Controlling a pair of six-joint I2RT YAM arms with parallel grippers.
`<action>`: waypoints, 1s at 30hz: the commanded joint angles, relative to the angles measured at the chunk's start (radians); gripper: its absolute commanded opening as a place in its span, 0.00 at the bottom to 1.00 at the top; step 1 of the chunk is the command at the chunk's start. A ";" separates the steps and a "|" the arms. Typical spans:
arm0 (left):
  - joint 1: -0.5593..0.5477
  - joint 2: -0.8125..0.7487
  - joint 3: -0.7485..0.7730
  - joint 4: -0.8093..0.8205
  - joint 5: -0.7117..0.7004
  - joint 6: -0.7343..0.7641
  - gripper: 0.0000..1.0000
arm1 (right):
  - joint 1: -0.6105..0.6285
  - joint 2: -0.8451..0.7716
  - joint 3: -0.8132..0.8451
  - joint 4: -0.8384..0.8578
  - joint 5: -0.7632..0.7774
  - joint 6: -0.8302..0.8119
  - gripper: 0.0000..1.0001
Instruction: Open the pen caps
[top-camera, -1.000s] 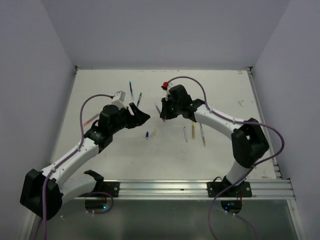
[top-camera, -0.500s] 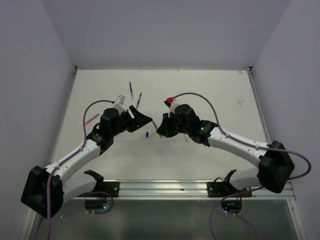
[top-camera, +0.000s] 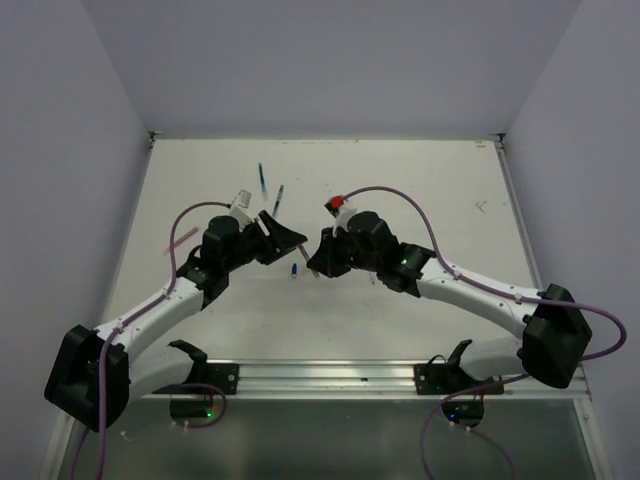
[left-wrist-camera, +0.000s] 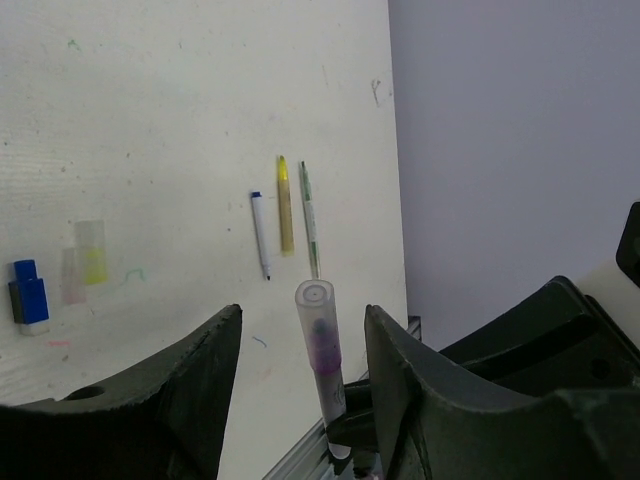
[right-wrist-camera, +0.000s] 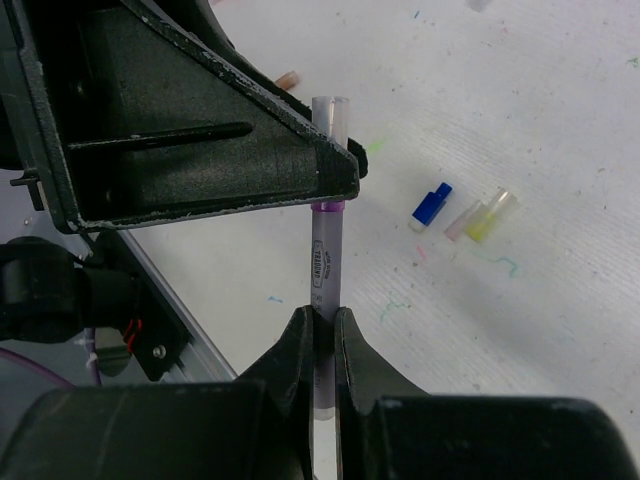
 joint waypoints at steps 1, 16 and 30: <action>0.005 0.006 -0.006 0.059 0.032 -0.029 0.55 | 0.011 -0.027 0.012 0.034 0.002 0.011 0.00; 0.005 0.006 -0.005 0.082 0.067 0.002 0.00 | 0.017 0.068 0.102 -0.003 -0.008 -0.050 0.21; 0.005 -0.061 0.116 -0.057 -0.054 0.106 0.00 | 0.029 0.172 0.231 -0.142 0.189 -0.104 0.00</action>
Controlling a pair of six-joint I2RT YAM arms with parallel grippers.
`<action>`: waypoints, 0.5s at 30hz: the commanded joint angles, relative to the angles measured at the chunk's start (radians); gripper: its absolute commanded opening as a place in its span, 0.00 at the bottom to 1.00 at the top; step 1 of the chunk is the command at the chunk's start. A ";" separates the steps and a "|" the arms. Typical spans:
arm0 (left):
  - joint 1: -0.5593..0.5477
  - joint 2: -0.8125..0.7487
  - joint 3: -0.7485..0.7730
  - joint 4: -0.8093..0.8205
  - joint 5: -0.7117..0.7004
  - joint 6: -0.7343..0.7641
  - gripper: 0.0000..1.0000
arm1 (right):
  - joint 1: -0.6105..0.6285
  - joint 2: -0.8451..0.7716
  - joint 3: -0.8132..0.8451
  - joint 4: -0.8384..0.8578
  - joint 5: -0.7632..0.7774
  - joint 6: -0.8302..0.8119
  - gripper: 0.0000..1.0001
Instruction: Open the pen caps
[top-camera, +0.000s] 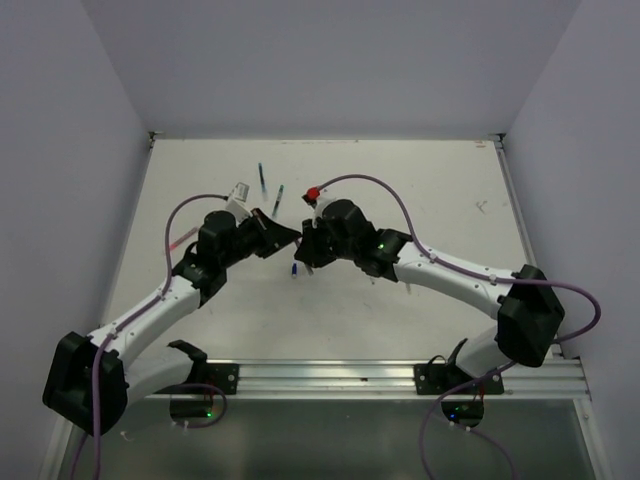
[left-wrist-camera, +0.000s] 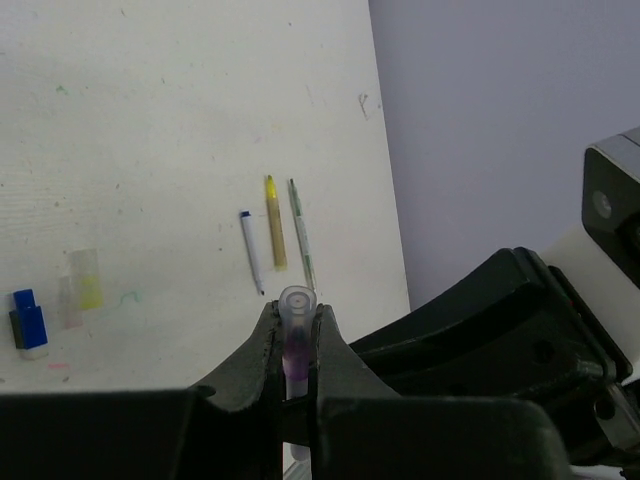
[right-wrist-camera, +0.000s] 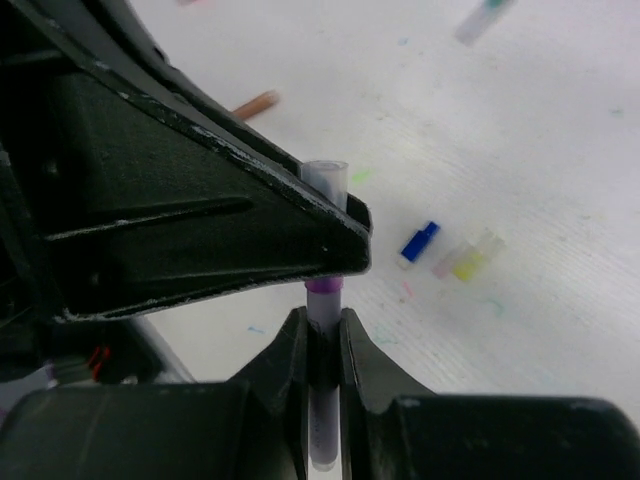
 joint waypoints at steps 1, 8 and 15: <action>-0.002 -0.034 0.109 -0.066 -0.076 0.072 0.00 | 0.068 0.016 0.106 -0.179 0.306 -0.066 0.00; 0.032 0.104 0.244 -0.063 -0.004 0.034 0.00 | 0.182 0.012 0.105 -0.206 1.010 -0.207 0.00; 0.112 0.123 0.235 0.109 0.117 0.025 0.00 | 0.091 -0.086 -0.025 -0.107 0.482 -0.224 0.00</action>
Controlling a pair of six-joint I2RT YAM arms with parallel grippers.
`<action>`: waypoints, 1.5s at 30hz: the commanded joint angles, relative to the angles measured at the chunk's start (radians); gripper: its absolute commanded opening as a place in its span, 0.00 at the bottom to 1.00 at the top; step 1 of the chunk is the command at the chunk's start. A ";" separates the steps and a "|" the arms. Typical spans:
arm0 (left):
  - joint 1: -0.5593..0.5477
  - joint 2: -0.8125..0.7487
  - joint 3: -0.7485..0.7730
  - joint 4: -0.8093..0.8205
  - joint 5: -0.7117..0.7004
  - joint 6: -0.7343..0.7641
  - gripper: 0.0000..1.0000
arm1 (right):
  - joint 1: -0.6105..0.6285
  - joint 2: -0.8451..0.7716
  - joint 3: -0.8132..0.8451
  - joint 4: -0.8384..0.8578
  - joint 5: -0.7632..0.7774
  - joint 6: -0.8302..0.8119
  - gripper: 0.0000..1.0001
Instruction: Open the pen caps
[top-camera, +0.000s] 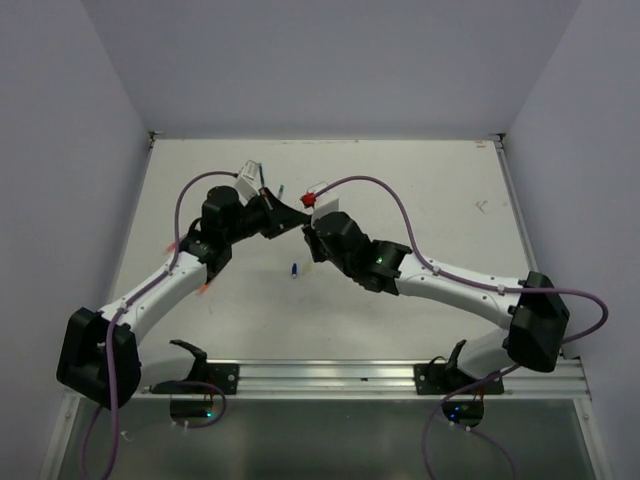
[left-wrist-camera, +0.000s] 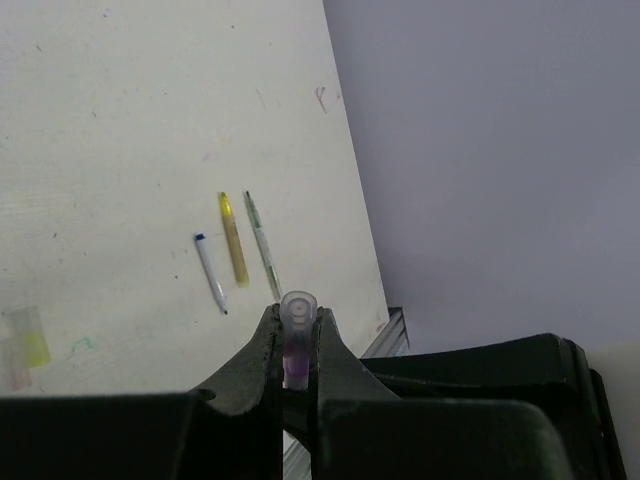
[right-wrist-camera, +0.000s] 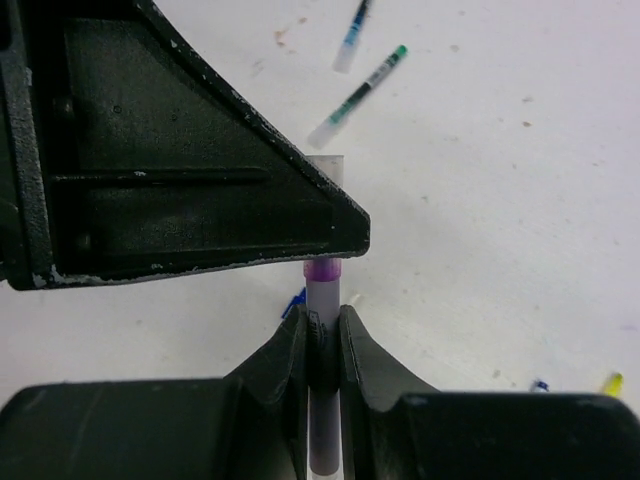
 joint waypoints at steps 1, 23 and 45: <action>0.090 -0.032 0.003 0.182 0.028 -0.017 0.00 | -0.088 -0.090 -0.118 -0.002 -0.223 -0.022 0.00; 0.115 -0.160 -0.161 -0.215 -0.148 0.256 0.00 | -0.313 0.043 -0.143 -0.092 -0.322 0.232 0.00; 0.115 0.057 -0.363 -0.001 -0.050 0.259 0.02 | -0.311 0.224 -0.170 -0.071 -0.167 0.363 0.01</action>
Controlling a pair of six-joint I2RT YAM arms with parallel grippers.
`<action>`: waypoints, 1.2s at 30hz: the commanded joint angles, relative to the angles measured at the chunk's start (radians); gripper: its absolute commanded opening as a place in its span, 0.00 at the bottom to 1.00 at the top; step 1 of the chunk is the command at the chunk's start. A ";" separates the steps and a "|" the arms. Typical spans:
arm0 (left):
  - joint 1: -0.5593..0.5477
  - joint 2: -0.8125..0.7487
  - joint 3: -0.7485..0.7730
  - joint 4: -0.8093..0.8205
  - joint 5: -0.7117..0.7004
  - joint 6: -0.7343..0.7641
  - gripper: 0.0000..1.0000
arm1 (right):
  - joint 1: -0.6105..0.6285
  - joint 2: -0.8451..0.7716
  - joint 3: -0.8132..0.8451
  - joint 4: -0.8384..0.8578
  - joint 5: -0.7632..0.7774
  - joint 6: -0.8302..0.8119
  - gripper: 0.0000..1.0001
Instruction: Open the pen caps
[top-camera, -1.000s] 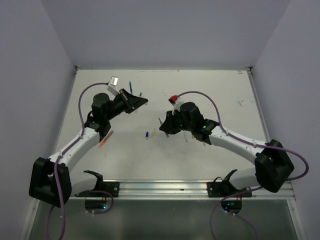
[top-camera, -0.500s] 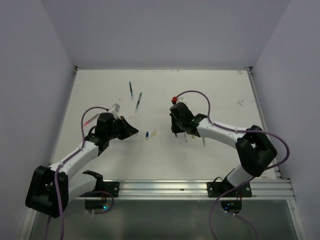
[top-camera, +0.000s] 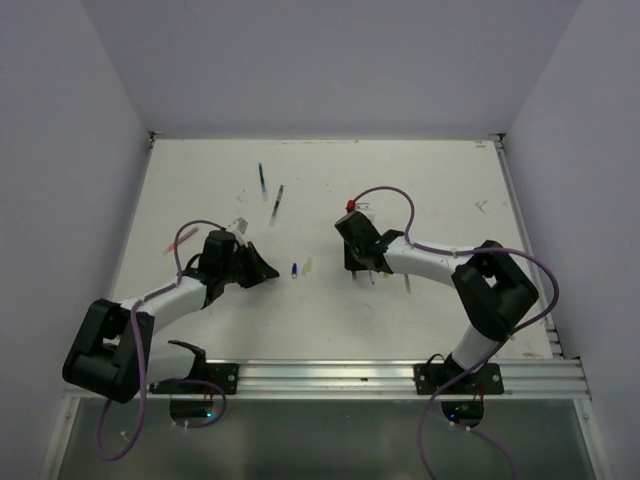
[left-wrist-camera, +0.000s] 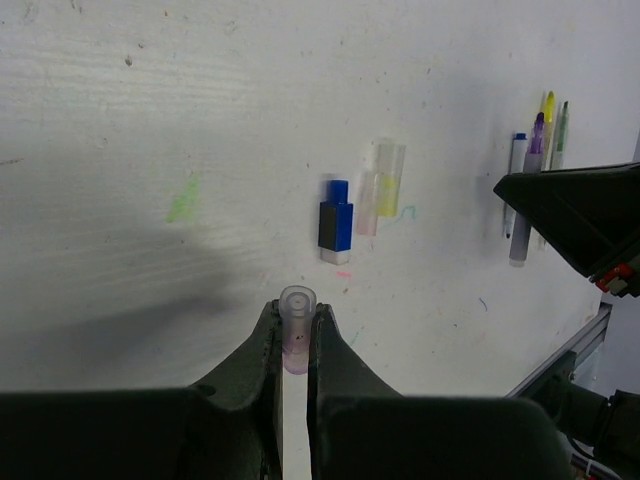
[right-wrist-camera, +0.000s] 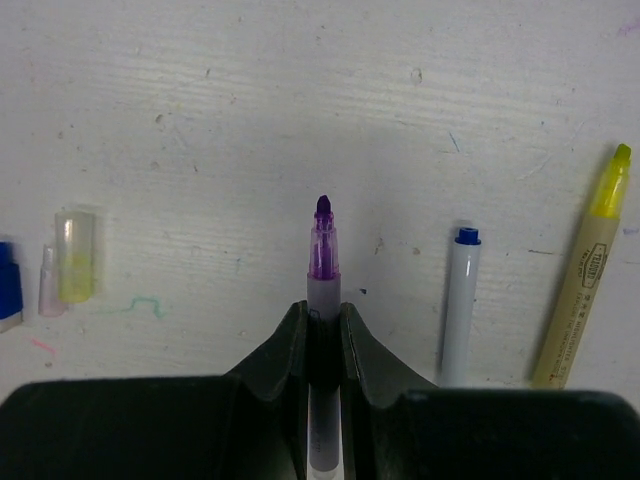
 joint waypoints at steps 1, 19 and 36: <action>-0.003 0.050 0.009 0.074 0.032 0.032 0.03 | 0.001 0.031 0.007 0.008 0.070 0.045 0.01; -0.011 0.159 0.035 0.132 0.049 0.034 0.38 | 0.001 0.045 0.003 -0.027 0.173 -0.008 0.23; -0.010 -0.031 0.230 -0.126 -0.271 0.133 0.60 | 0.008 -0.125 0.056 -0.062 0.161 -0.087 0.47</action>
